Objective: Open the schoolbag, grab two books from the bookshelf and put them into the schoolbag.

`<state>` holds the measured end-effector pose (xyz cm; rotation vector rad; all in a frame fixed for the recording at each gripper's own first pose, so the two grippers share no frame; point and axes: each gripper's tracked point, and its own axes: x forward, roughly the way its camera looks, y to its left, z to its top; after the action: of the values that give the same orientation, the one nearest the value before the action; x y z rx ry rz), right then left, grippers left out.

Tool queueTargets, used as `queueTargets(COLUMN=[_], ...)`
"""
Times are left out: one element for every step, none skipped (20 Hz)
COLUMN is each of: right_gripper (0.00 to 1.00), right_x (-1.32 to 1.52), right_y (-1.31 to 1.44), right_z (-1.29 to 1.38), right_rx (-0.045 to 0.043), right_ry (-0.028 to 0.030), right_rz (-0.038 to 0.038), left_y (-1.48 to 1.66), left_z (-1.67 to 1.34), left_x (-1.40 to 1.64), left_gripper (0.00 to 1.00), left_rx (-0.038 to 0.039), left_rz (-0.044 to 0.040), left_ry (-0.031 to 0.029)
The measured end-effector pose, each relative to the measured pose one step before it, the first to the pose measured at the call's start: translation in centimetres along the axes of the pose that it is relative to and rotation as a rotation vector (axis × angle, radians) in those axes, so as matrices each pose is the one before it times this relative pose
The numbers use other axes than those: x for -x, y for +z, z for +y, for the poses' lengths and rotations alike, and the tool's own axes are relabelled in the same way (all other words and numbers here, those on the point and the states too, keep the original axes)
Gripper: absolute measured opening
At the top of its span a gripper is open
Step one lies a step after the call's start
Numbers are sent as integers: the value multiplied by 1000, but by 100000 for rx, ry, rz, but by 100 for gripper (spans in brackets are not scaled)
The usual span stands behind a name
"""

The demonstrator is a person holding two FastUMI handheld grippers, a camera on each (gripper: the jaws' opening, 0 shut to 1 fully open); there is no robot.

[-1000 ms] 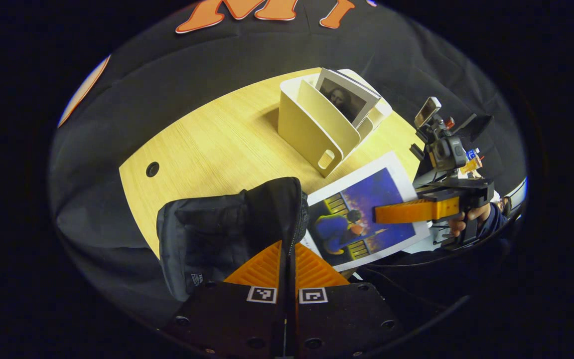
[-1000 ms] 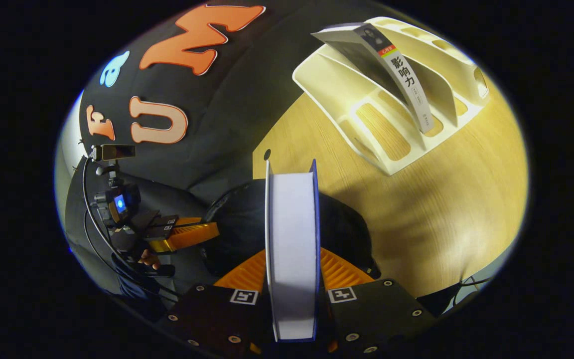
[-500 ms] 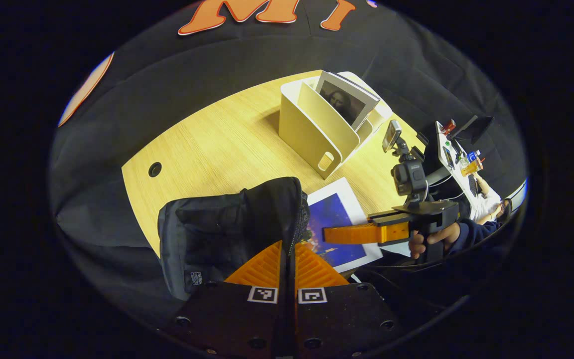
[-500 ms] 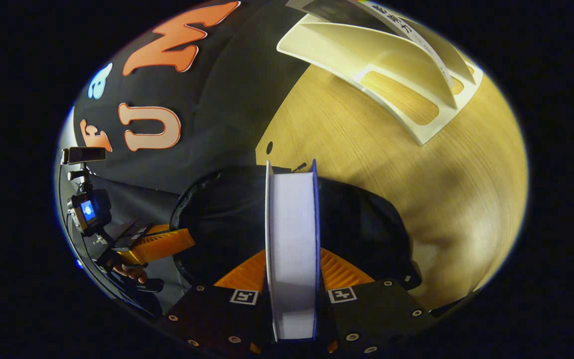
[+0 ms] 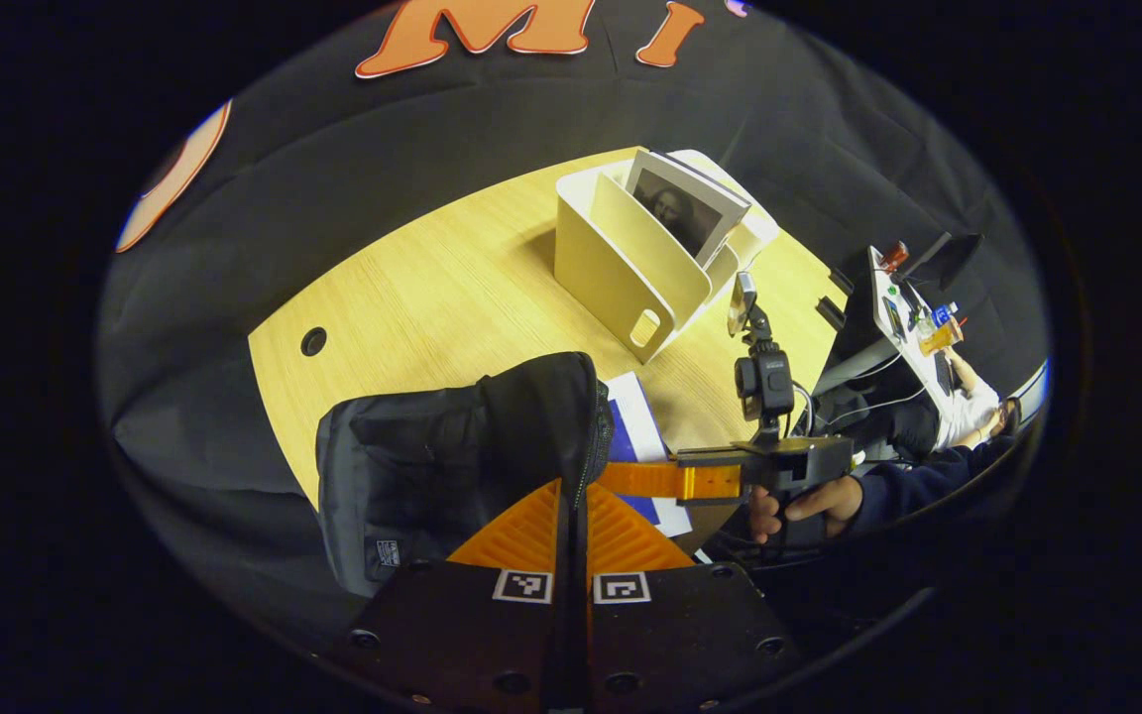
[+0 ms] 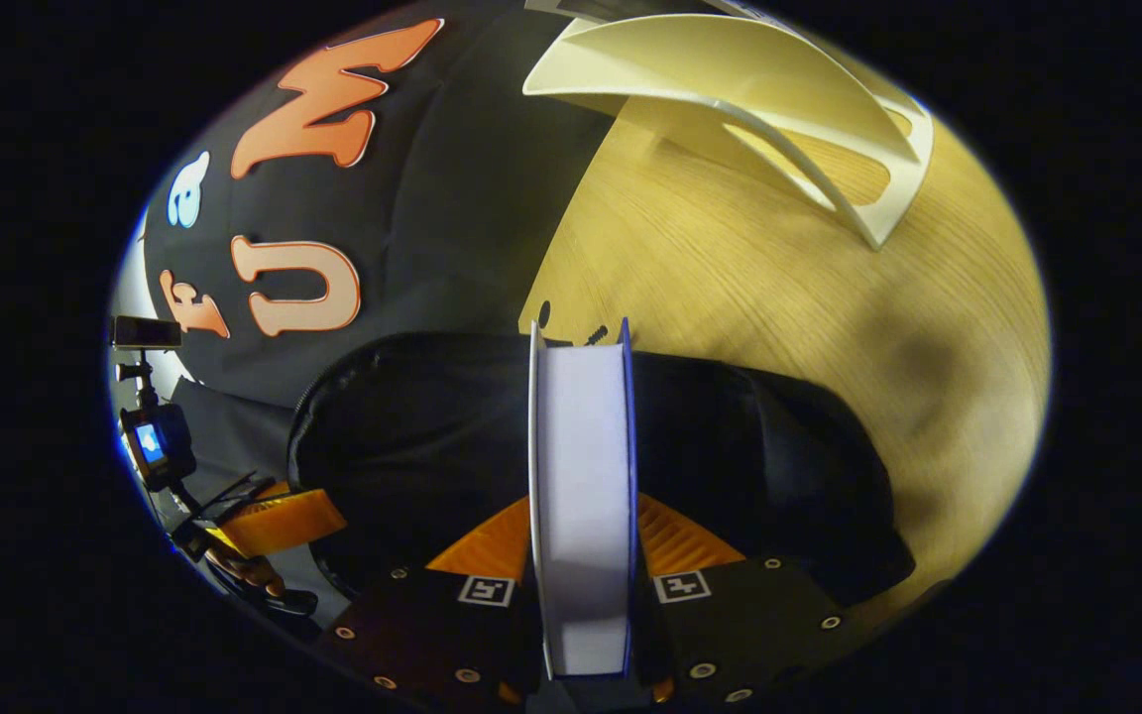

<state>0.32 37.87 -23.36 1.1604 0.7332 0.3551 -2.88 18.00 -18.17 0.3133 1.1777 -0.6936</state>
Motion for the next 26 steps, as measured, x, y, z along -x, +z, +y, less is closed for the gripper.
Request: queueTargets(right_gripper=[36, 36, 37, 37, 37, 37, 38, 39, 40, 31, 44, 48, 53, 44, 60, 67, 77, 96, 98, 98, 98, 98, 98, 98, 98, 98], right_x=[-332, -432, -301, -416, -563, -476, -432, -285, -84, -113, 243, 120, 222, 117, -33, 368, 695, 205, 370, 528, 510, 465, 697, 519, 689, 487], right_y=[-238, -116, -468, -233, -593, -555, -266, -233, -303, -325, -844, -328, -580, -325, -135, -173, -316, -183, -42, -189, -153, -10, -10, 155, 184, 271], right_z=[35, 73, -14, 4, -140, -105, 143, -18, 98, -106, -102, 111, 30, -293, -364, -447, -837, -726, -544, -469, -529, -720, -66, -432, -380, -592], right_rx=[-1030, 81, 264, 479, 565, 12, -706, 342, 1045, 1848, 3087, 4013, 5135, 4841, 4384, 3287, 2485, 2282, 2029, 2120, 1913, 1213, 1387, 354, 965, 272], right_ry=[289, 282, 111, -43, -614, -178, 396, -328, -350, -1403, -2278, -1592, -1330, -3235, -2880, -2607, -3577, -2287, -1523, -1484, -1692, -2294, -440, -1322, -1422, -1828], right_rz=[-261, -489, 181, 295, 1021, 1309, 757, 1079, 516, 1966, 4642, 3037, 2967, 1144, 1396, 1493, 1817, 1397, 694, 743, 967, 419, 292, 43, -207, -357], left_y=[-14, -22, 107, -7, 45, 34, -138, 39, -9, -15, -47, -66, -44, 47, -36, 79, 5, 62, -186, -19, 46, 8, -104, -4, -81, -87], left_z=[-189, -199, 8, -182, -103, -177, -35, -38, 44, 51, 112, 144, 248, 77, 42, -132, 13, 1, -125, -31, 40, -60, 53, -65, 121, -136], left_x=[-75, -81, 51, -44, -53, -30, -112, 84, -1, 11, 11, -16, -8, -40, 4, -144, -104, 45, -131, -20, -51, -82, -108, -144, -69, -55], left_gripper=[1, 1, 1, 1, 1, 1, 1, 1, 1, 1, 1, 1, 1, 1, 1, 1, 1, 1, 1, 1, 1, 1, 1, 1, 1, 1], left_rx=[-258, 182, -57, 488, -136, 305, -170, 160, 152, 812, 708, 443, 342, 700, 199, -42, 12, 152, -164, 345, 44, 498, 67, 455, 112, 475], left_rz=[-9, -408, -62, -331, -67, -169, -88, -268, -159, -239, -193, -289, -88, -158, -227, -306, -120, -158, 16, -58, -131, -96, -99, -142, 297, 29], left_ry=[-198, -302, -70, -419, -319, -105, 19, 49, 42, -328, -109, 208, 464, -148, 192, -278, 197, -241, 128, -84, 213, -15, 79, 57, 350, -176])
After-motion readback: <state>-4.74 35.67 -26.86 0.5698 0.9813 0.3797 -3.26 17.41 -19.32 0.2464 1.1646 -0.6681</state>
